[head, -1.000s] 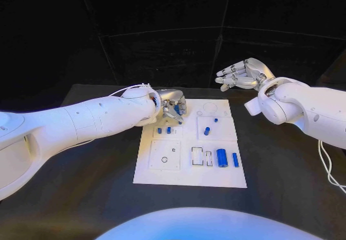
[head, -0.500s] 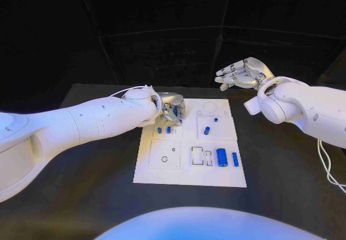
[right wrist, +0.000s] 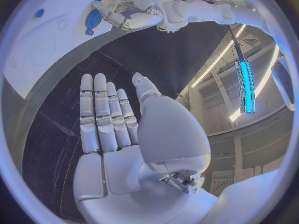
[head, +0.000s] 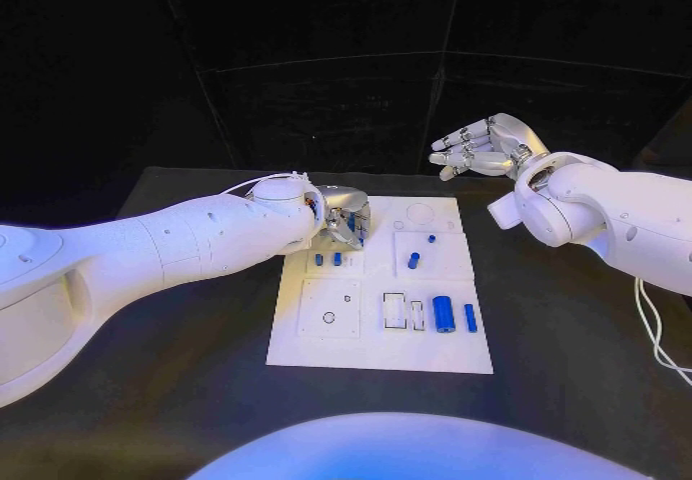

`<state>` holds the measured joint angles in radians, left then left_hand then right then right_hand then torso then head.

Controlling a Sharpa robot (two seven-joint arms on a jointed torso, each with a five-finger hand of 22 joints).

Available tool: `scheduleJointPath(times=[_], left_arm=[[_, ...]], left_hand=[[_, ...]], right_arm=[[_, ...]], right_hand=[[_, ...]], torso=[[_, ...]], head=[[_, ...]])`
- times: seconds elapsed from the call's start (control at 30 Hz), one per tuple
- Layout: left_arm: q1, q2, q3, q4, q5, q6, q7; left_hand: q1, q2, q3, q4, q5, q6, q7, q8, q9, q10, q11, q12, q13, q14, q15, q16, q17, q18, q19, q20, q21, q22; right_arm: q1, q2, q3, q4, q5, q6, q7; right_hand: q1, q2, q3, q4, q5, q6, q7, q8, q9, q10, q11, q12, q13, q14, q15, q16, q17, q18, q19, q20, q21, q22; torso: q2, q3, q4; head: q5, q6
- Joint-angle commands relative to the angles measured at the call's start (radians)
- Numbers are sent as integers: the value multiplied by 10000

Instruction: Assemble the parts on the task board

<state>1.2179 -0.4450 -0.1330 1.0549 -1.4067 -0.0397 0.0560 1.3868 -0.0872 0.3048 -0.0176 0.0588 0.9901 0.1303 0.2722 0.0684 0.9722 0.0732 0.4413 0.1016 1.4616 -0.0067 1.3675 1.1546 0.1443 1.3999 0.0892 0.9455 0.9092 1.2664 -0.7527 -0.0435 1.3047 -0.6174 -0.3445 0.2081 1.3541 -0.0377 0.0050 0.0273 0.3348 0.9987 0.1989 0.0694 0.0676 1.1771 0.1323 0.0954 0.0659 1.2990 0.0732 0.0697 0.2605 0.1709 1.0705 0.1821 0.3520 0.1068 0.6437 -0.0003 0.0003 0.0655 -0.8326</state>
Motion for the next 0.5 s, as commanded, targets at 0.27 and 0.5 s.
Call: scheduleJointPath(times=[0.27, 0.5], left_arm=[[-42, 111, 7, -190, -86, 214, -47], [-79, 150, 8, -286, -88, 285, -50]], left_hand=[[-86, 81, 828, -215, -58, 325, -35, -215, -12, 487, -33, -375, -272, 215, -79, 137, 30, -156, 59, -34, 336, 365], [-248, 3, 1146, -301, -52, 430, -40, -318, -9, 679, -52, -531, -340, 219, -82, 150, -11, -171, 62, -45, 482, 530]], right_arm=[[19, 31, 7, 13, 38, -21, 113], [19, 32, 7, 24, 38, -21, 117]], right_hand=[[1, 103, 17, -55, 68, -78, 25, -16, 3, -69, 0, 50, -14, -72, 10, -45, -15, 124, 84, -12, -32, -15], [1, 103, 17, -55, 68, -78, 25, -16, 3, -69, 0, 50, -14, -72, 10, -45, -15, 124, 84, -12, -32, -15]], torso=[[-2, 1, -5], [-8, 4, 8]], head=[[-34, -11], [-51, -8]])
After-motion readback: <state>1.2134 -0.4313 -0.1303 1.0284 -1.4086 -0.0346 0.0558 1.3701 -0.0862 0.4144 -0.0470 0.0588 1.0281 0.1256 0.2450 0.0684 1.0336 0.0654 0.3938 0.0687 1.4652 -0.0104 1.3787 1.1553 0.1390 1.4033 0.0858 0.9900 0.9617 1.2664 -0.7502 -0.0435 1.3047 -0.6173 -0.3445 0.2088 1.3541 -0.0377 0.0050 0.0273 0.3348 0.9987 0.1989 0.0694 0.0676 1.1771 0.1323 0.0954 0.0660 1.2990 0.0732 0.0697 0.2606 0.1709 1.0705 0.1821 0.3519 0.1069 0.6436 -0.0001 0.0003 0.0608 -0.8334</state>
